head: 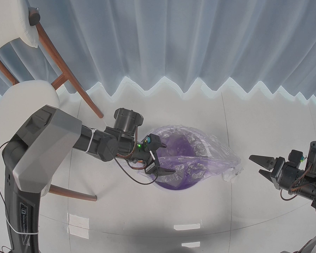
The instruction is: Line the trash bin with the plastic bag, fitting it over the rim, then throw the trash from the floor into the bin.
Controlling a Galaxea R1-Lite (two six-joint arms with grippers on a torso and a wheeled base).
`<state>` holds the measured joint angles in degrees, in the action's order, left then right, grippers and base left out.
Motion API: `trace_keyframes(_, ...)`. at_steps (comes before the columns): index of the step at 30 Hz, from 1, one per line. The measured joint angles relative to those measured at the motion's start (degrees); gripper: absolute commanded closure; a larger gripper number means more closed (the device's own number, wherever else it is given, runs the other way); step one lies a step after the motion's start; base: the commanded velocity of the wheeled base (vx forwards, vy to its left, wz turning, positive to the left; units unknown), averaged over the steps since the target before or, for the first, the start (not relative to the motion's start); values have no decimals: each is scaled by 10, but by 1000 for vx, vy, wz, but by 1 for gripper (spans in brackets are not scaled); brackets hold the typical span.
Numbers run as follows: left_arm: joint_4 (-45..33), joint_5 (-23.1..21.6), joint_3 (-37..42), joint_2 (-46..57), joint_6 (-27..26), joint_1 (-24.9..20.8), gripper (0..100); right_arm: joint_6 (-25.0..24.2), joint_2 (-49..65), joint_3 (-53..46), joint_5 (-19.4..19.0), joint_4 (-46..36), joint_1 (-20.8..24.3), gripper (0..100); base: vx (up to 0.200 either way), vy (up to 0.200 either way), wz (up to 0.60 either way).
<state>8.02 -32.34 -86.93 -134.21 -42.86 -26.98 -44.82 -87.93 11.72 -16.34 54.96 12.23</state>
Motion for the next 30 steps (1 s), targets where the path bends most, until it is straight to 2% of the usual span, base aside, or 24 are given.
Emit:
trace_keyframes(5,-45,0,-34,-24,-2,-1,100,0,0,-9,0,0,2,0,0,0,0)
trace_keyframes(12,-84,-4,-24,-9,-8,-15,100,1,-1,-18,0,0,3,0,0,0,0)
trace_keyframes(23,-124,-4,144,87,-9,-71,100,3,-2,-32,-1,-1,4,0,0,0,0)
trace_keyframes(30,-70,13,220,78,-5,-103,100,5,-4,-37,0,-2,6,0,0,0,0)
